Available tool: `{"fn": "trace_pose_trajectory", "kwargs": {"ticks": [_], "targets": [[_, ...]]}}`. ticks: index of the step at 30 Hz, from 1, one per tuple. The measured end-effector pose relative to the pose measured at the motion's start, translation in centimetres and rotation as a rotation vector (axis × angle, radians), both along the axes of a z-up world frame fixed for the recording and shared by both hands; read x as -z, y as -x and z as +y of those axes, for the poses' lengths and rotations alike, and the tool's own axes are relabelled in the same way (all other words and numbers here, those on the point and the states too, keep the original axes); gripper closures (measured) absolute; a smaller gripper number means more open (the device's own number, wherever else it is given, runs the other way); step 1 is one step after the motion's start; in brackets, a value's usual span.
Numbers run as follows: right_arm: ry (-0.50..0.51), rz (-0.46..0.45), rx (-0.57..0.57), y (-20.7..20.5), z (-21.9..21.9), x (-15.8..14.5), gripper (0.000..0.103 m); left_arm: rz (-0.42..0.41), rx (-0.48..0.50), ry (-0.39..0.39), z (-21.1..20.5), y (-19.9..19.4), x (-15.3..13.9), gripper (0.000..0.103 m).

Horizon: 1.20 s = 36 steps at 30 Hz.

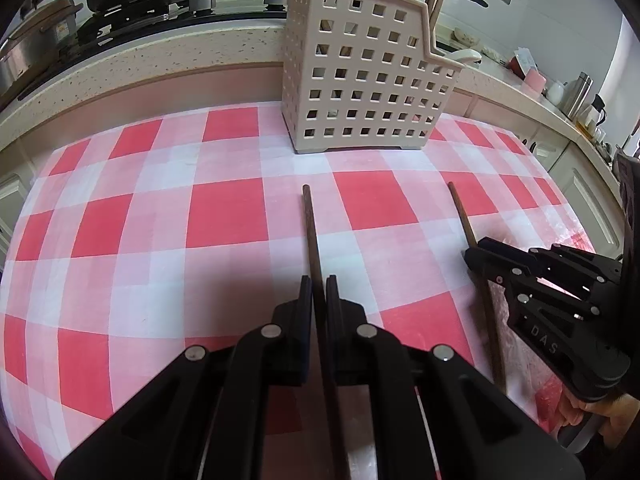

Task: Organize utensils
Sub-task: 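Grasp a chopstick with the left gripper while the right gripper grasps the last one, then lift both chopsticks upright and carry them over the caddy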

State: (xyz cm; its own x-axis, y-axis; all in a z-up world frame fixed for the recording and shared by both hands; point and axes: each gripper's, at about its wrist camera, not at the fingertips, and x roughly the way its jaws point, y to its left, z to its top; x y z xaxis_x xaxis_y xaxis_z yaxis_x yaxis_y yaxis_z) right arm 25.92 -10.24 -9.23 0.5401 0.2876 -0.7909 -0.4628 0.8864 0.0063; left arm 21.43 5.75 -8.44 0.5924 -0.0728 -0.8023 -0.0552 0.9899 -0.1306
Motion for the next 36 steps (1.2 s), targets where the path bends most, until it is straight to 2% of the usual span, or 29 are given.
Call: {"fn": "trace_pose_trajectory", "kwargs": {"ticks": [3,6,11,17,23,29,36], "targets": [[-0.022,0.003,-0.002,0.0,-0.5,-0.1,0.094,-0.006,0.0,0.005,0.2,0.2,-0.3,0.096],[-0.039,-0.01,0.004,0.3,-1.2,-0.6,0.095,-0.024,-0.001,0.012,0.3,0.8,-1.0,0.096],[-0.074,-0.071,0.007,1.3,-2.6,-3.9,0.095,-0.077,-0.001,0.019,0.3,1.8,-3.4,0.096],[-0.128,-0.147,0.007,2.7,-4.4,-8.4,0.095,-0.162,0.015,0.029,0.1,3.5,-7.1,0.097],[-0.165,-0.202,-0.004,4.1,-5.6,-11.6,0.095,-0.247,0.032,0.031,-0.2,5.0,-11.1,0.097],[-0.2,-0.231,-0.021,4.3,-6.0,-14.3,0.095,-0.317,0.038,0.01,-0.2,4.9,-15.3,0.097],[-0.244,-0.286,-0.038,2.0,-5.6,-19.9,0.095,-0.379,0.062,-0.035,-0.2,2.7,-21.0,0.097]]}}
